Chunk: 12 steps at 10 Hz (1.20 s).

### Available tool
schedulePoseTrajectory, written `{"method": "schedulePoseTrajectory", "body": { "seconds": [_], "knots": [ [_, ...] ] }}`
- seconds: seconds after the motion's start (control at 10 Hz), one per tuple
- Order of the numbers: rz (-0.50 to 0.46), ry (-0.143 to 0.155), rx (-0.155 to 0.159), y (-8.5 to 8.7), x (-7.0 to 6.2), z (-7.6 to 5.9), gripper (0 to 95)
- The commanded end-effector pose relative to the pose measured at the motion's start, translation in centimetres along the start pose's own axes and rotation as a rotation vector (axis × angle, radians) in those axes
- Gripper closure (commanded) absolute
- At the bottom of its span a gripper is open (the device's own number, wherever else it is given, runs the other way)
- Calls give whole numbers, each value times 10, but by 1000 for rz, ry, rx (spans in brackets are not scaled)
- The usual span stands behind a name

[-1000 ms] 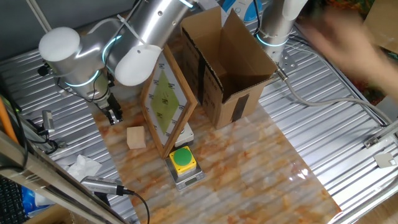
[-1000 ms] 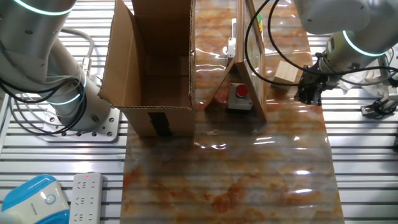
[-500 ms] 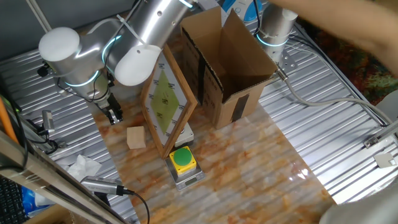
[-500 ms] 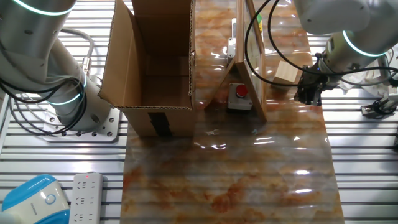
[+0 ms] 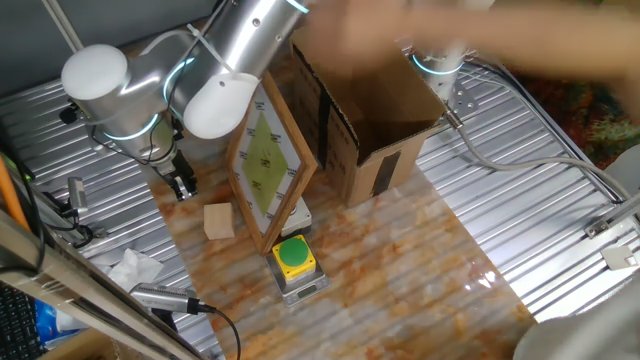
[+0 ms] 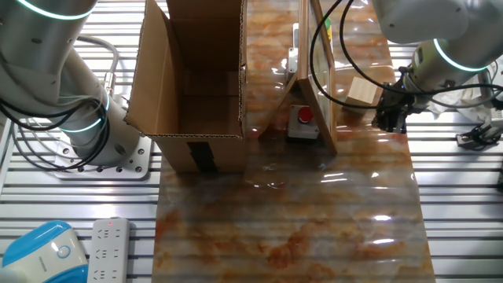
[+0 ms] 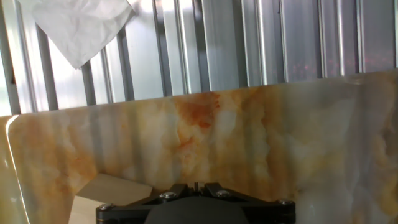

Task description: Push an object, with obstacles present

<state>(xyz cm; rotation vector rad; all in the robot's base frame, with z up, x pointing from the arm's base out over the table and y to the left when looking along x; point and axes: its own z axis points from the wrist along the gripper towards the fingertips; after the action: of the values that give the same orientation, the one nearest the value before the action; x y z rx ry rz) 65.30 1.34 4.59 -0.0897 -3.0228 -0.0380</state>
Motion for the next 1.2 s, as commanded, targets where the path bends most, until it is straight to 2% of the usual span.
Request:
{"method": "schedulePoseTrajectory", "body": {
  "seconds": [0.1, 1.2],
  "knots": [
    [-4, 3, 0, 0, 0, 0, 950],
    [-8, 15, 5, 0, 0, 0, 950]
  ]
}}
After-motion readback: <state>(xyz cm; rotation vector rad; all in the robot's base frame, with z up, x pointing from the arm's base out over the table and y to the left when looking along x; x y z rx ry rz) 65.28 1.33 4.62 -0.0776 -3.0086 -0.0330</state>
